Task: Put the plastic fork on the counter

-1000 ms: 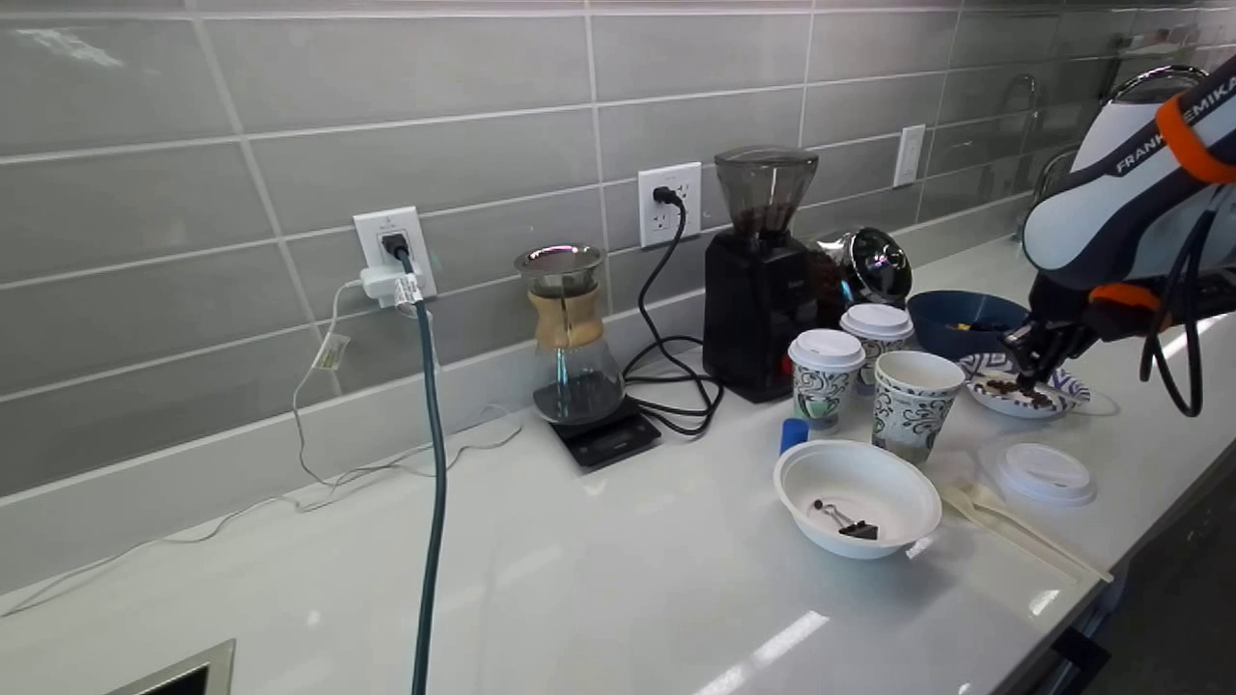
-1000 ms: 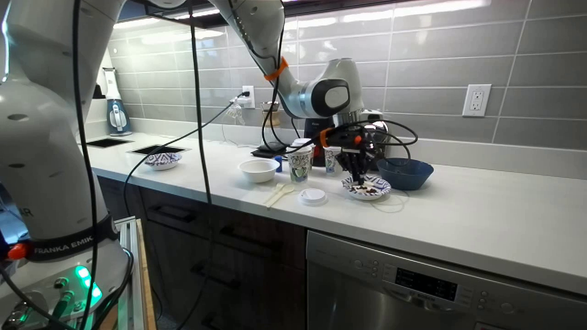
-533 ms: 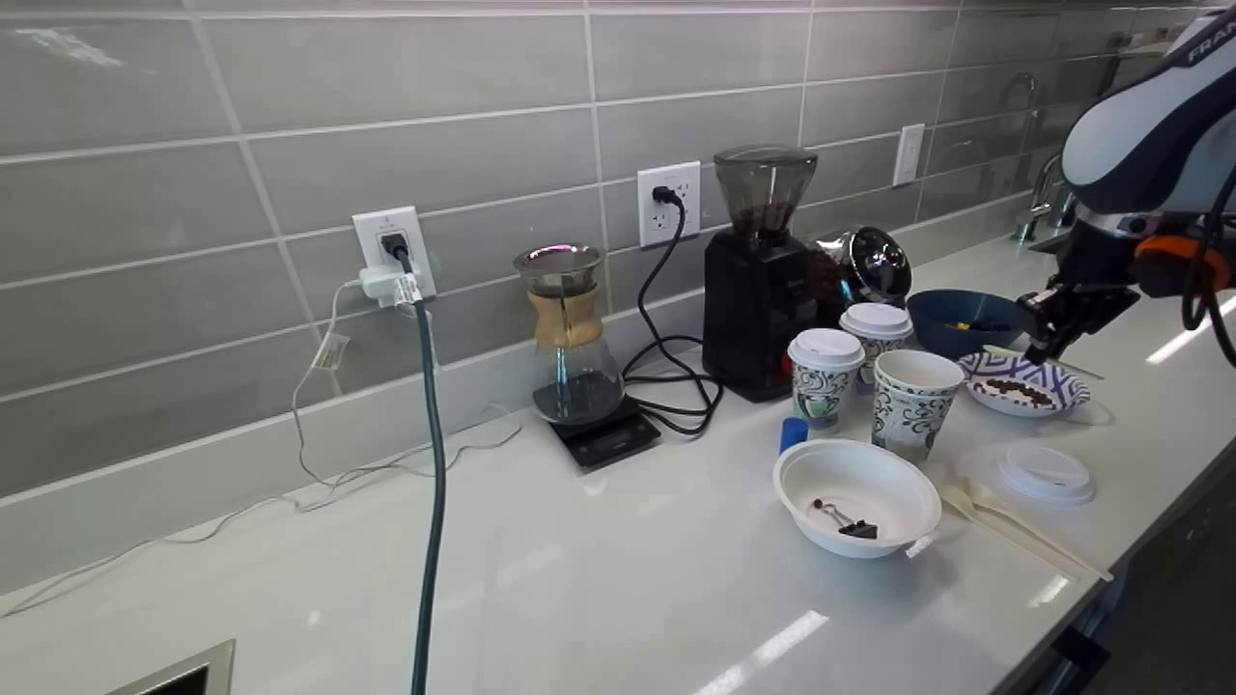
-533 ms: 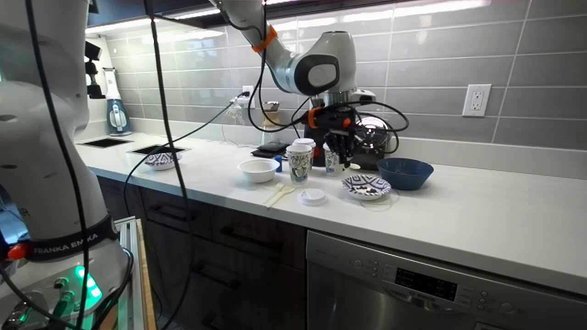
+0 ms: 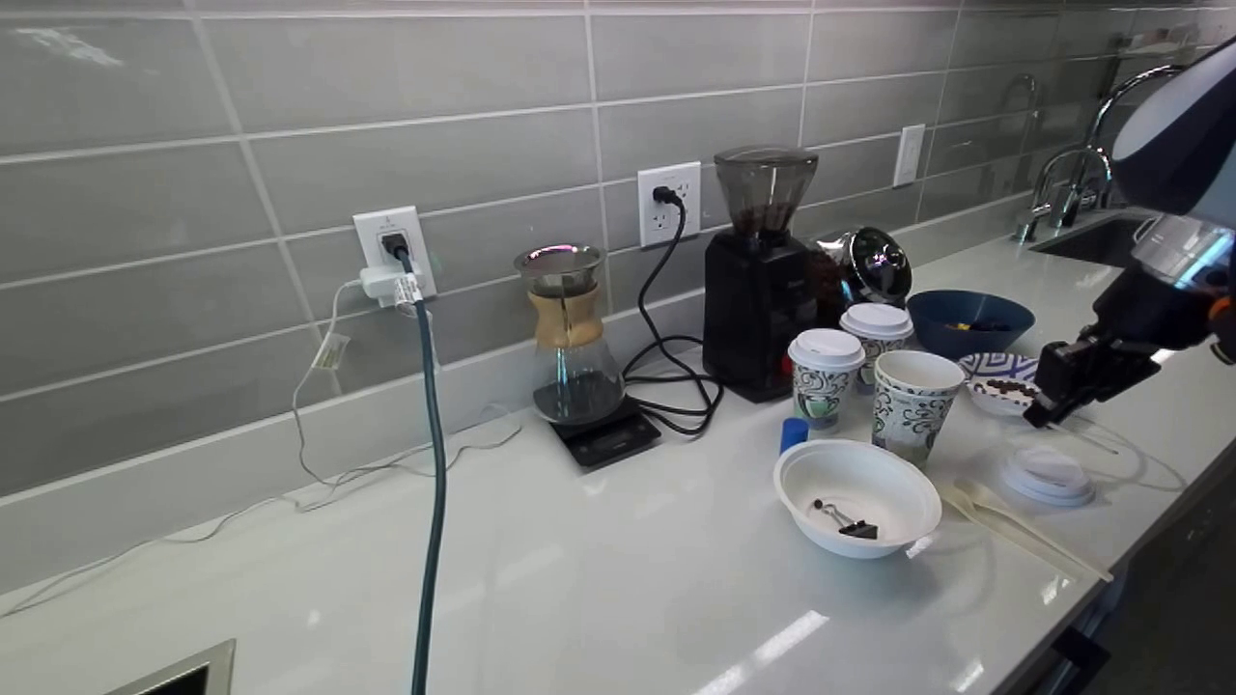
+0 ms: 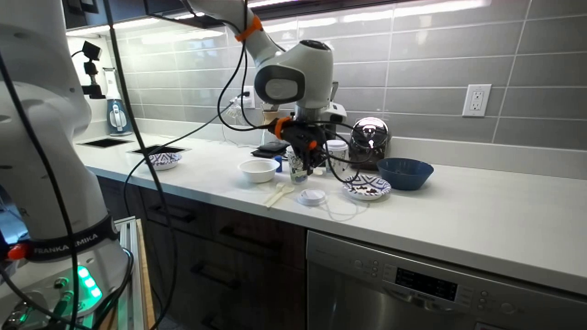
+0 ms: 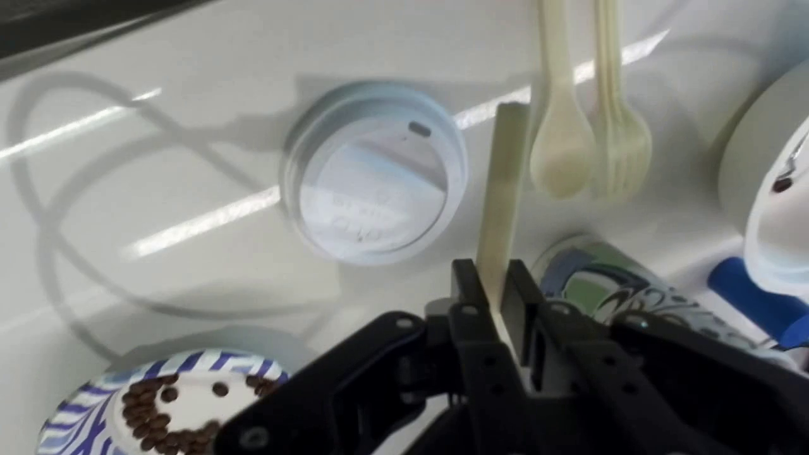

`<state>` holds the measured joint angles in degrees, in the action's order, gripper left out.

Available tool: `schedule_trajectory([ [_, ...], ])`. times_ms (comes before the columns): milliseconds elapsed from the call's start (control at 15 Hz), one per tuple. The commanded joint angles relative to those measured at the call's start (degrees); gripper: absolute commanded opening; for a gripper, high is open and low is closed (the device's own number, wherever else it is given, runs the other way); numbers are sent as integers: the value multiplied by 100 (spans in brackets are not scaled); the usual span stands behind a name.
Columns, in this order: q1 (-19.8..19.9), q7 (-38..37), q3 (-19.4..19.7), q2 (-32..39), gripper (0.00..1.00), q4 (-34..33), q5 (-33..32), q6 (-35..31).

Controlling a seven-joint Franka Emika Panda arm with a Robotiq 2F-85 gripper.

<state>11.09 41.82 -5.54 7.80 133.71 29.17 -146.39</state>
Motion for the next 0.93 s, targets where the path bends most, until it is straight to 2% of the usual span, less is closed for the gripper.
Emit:
schedule_trajectory([
  [0, -41, 1035, 57, -375, 3, 583, 1030, 68],
  [200, -159, 1492, 180, -377, 3, 772, 1400, 170],
  [667, -279, 1951, 347, -364, 3, 990, 1400, 534],
  [867, -312, 2229, 341, -344, 3, 964, 1606, 606],
])
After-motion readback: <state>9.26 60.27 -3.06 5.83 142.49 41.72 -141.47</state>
